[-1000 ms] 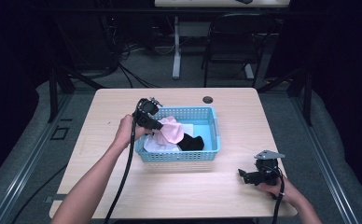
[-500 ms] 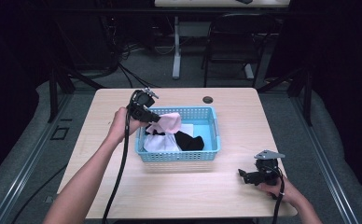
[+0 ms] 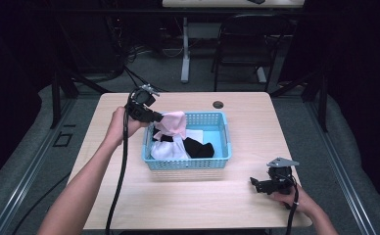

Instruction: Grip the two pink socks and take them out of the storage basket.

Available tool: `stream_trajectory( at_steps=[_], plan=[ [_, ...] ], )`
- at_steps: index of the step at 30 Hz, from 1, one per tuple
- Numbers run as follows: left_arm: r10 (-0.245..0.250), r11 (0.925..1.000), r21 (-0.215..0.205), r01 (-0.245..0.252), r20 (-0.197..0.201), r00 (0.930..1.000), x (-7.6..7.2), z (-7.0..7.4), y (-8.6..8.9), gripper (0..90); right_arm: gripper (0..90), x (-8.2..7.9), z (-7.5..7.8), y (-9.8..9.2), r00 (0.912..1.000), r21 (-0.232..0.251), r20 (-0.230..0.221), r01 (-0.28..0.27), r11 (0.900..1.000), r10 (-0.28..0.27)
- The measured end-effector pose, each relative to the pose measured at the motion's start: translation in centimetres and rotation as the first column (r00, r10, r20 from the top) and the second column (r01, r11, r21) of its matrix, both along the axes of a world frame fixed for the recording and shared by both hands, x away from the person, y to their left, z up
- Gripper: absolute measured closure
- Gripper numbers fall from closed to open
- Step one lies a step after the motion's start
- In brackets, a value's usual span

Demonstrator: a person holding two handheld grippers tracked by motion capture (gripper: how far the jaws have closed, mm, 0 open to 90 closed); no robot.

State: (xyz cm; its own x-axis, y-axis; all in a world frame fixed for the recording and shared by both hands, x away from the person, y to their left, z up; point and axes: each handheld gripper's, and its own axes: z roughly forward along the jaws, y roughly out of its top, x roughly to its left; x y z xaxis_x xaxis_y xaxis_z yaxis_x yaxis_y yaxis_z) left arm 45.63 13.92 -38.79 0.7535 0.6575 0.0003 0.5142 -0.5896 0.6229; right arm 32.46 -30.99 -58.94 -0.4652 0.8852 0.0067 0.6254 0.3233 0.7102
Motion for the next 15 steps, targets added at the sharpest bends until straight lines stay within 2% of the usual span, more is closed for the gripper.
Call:
stream_trajectory(
  at_steps=[5,9,15],
  plan=[
    [0.012,0.9999,-0.001,-0.012,0.013,0.9998,-0.1,0.9,0.9,86.9,0.0,0.0,0.0,0.0,1.0,-0.001,0.0,0.001,1.0,-0.001],
    [0.025,0.9997,-0.008,-0.025,0.034,0.9991,-0.4,2.3,2.2,86.9,0.0,0.0,0.0,0.0,1.0,0.0,0.0,0.0,1.0,0.0],
    [0.041,0.9991,0.002,-0.041,0.058,0.9975,-1.1,4.3,3.7,86.9,0.0,0.0,0.0,0.0,1.0,-0.005,-0.001,0.0,1.0,-0.001]
  ],
)
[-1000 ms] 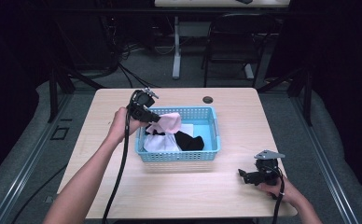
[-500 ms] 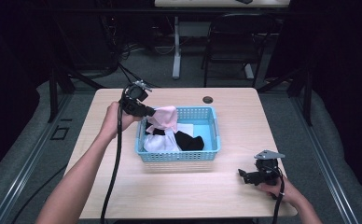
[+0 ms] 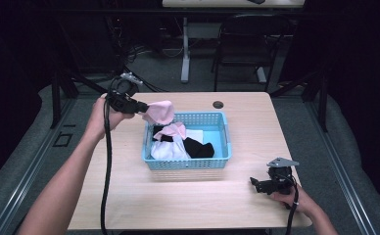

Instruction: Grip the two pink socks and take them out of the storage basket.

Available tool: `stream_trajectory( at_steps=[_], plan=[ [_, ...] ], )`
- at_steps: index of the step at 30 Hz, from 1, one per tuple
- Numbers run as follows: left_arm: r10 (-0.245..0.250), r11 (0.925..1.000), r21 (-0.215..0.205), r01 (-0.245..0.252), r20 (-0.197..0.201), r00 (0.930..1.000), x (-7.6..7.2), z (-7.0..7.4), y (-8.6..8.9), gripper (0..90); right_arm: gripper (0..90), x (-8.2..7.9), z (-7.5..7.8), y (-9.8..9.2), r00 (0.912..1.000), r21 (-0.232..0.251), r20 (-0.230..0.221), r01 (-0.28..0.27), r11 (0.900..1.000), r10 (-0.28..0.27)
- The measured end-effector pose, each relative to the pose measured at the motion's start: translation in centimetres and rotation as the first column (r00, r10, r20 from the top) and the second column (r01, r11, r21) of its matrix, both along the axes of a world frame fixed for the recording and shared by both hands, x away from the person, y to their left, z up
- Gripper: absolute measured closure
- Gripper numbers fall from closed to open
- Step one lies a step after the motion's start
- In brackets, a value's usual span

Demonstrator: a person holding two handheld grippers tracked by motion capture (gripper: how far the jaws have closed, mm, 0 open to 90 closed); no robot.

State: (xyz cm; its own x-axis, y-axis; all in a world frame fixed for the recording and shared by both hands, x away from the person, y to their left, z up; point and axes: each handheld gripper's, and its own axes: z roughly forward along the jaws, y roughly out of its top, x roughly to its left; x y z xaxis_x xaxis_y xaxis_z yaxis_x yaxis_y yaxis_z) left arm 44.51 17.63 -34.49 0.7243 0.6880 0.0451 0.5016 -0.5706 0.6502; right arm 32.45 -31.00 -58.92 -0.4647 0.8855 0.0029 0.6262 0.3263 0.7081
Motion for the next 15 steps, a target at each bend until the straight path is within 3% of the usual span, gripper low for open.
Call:
stream_trajectory(
  at_steps=[6,15],
  plan=[
    [0.016,0.9996,0.025,-0.016,0.0,0.9999,-0.5,0.6,1.3,86.9,0.0,0.0,0.0,0.0,1.0,0.0,0.0,0.0,1.0,0.0],
    [0.079,0.9942,0.076,-0.076,-0.039,0.9961,-1.0,0.9,5.2,86.9,0.0,0.0,0.0,0.0,1.0,0.0,0.0,0.0,1.0,0.0]
  ],
)
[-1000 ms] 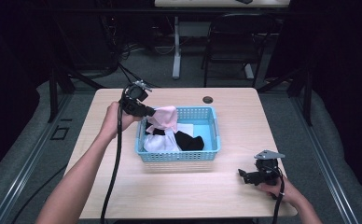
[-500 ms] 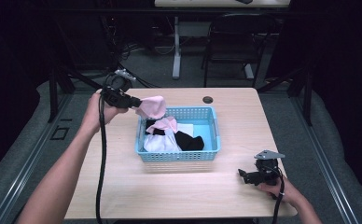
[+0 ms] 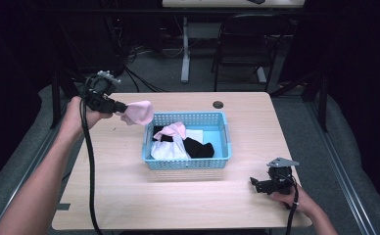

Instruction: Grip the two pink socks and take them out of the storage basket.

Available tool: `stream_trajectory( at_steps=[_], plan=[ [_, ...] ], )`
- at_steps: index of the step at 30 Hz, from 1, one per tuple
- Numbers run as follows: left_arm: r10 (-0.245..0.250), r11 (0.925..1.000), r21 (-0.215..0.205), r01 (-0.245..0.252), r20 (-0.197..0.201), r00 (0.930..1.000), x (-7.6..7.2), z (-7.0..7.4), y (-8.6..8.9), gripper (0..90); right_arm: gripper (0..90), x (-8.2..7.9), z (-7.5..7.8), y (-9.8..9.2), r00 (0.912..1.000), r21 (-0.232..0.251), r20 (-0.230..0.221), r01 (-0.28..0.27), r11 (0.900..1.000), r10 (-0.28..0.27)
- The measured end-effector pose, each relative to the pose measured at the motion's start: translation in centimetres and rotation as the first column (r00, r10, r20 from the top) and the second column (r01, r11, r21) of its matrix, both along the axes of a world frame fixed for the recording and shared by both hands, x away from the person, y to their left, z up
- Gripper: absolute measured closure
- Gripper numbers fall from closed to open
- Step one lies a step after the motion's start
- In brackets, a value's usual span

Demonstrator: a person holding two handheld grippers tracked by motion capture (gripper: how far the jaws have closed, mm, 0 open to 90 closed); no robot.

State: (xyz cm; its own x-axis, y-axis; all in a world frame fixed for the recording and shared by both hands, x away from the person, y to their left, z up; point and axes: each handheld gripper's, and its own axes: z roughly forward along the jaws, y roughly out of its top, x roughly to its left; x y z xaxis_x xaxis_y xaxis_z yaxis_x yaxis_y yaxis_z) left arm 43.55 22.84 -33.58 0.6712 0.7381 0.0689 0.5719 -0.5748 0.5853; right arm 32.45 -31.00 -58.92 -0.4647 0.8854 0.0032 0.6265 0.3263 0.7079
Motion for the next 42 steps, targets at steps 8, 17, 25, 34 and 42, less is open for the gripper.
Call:
stream_trajectory(
  at_steps=[8,17,25,34,42],
  plan=[
    [0.054,0.9971,0.056,-0.051,-0.051,0.9973,-0.4,-0.6,3.1,87.0,0.0,0.0,0.0,0.0,1.0,-0.001,0.001,-0.001,1.0,0.001],
    [0.101,0.9903,0.108,-0.087,-0.124,0.9871,-0.8,-2.4,5.8,87.0,0.0,0.0,0.0,0.0,1.0,0.003,0.001,0.0,1.0,0.0],
    [0.137,0.9832,0.144,-0.113,-0.171,0.9757,-0.7,-4.3,7.0,87.1,0.0,0.0,0.0,0.0,1.0,0.003,0.001,0.0,1.0,0.0],
    [0.183,0.973,0.183,-0.141,-0.238,0.9538,-0.3,-7.0,8.0,87.1,0.0,0.0,0.0,0.0,1.0,0.003,0.001,0.001,1.0,-0.001],
    [0.231,0.9611,0.215,-0.173,-0.282,0.9311,0.0,-10.5,9.2,87.1,0.0,0.0,0.0,0.0,1.0,0.003,0.001,0.001,1.0,-0.001]
  ],
)
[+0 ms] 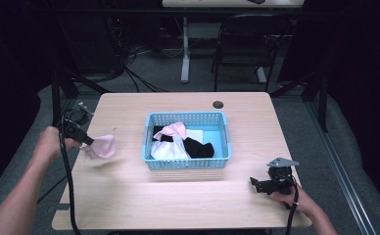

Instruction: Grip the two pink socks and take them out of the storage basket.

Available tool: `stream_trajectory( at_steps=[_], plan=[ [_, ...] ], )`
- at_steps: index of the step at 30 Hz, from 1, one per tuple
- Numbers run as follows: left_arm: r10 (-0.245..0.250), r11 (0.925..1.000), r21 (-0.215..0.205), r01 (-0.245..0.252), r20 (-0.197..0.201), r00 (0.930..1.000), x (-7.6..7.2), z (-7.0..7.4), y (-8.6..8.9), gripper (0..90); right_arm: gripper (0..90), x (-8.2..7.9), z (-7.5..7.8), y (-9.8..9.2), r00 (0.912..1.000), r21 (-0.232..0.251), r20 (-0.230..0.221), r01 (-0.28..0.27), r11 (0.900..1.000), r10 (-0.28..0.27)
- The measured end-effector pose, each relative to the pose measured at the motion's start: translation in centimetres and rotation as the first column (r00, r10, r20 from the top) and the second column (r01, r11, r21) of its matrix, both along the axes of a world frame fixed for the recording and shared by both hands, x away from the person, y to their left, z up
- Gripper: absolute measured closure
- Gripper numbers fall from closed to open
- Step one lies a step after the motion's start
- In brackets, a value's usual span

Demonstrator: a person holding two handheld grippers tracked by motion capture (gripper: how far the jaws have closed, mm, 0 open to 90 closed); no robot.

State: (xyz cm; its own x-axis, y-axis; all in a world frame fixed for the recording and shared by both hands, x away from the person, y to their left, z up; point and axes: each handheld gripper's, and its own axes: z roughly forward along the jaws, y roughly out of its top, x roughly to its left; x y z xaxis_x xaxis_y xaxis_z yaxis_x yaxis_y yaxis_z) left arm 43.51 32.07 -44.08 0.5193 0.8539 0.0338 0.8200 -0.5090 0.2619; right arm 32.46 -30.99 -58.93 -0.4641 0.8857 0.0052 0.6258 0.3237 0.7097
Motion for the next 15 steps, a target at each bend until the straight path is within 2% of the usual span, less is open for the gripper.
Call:
stream_trajectory(
  at_steps=[1,3,4,6,8,9,11,12,13,15],
  plan=[
    [0.0,1.0,0.0,0.0,0.0,1.0,0.0,0.0,0.0,87.0,0.0,0.0,0.0,0.0,1.0,0.0,0.0,0.0,1.0,0.0],
    [0.026,0.9996,-0.009,-0.026,-0.008,0.9996,0.2,-1.3,0.2,87.0,0.0,0.0,0.0,0.0,1.0,0.0,0.0,0.0,1.0,0.0],
    [0.026,0.9996,-0.009,-0.026,-0.008,0.9996,0.2,-1.3,0.2,87.0,0.0,0.0,0.0,0.0,1.0,0.0,0.0,0.0,1.0,0.0],
    [0.041,0.9991,-0.005,-0.041,-0.03,0.9987,0.3,-2.7,0.3,87.0,0.0,0.0,0.0,0.0,1.0,0.0,0.0,0.0,1.0,0.0],
    [0.048,0.9988,-0.008,-0.048,-0.03,0.9984,0.4,-3.1,0.3,86.9,0.0,0.0,0.0,0.0,1.0,0.0,-0.001,0.0,1.0,0.0],
    [0.054,0.9985,0.011,-0.054,-0.024,0.9983,0.4,-4.0,0.3,86.9,0.0,0.0,0.0,0.0,1.0,0.002,0.0,-0.001,1.0,0.001],
    [0.061,0.998,0.016,-0.061,-0.031,0.9976,0.5,-4.9,0.4,86.8,0.0,0.0,0.0,0.0,1.0,0.001,0.001,-0.001,1.0,0.001],
    [0.061,0.998,0.016,-0.061,-0.031,0.9976,0.5,-4.9,0.4,86.8,0.0,0.0,0.0,0.0,1.0,0.002,0.0,-0.001,1.0,0.001],
    [0.075,0.9971,0.01,-0.075,-0.04,0.9964,0.6,-5.7,0.6,86.8,0.0,0.0,0.0,0.0,1.0,0.002,0.0,-0.002,1.0,0.002],
    [0.092,0.9958,0.005,-0.092,-0.043,0.9948,0.6,-6.5,0.7,86.8,0.0,0.0,0.0,0.0,1.0,0.001,0.002,-0.002,1.0,0.002]
  ],
)
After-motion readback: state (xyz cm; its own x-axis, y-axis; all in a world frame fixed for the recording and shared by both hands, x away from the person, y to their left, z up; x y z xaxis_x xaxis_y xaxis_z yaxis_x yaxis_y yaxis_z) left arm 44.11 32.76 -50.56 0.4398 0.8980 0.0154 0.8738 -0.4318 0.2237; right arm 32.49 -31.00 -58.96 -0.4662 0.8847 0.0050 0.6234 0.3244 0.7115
